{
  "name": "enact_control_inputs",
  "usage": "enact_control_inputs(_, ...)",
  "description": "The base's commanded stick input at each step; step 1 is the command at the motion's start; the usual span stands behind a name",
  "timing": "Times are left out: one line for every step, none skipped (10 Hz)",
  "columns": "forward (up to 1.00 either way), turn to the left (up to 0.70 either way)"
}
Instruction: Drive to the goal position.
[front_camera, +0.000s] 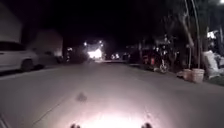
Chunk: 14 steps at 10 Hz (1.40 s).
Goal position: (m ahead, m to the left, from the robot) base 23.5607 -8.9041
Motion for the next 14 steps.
enact_control_inputs(0.6,0.0)
enact_control_inputs(0.6,0.0)
enact_control_inputs(0.6,0.0)
enact_control_inputs(0.6,0.0)
enact_control_inputs(0.6,0.0)
enact_control_inputs(0.6,0.0)
enact_control_inputs(0.6,0.0)
enact_control_inputs(0.6,0.0)
enact_control_inputs(0.6,0.0)
enact_control_inputs(0.6,0.0)
enact_control_inputs(0.6,0.0)
enact_control_inputs(0.6,0.0)
enact_control_inputs(0.6,0.0)
enact_control_inputs(0.6,0.0)
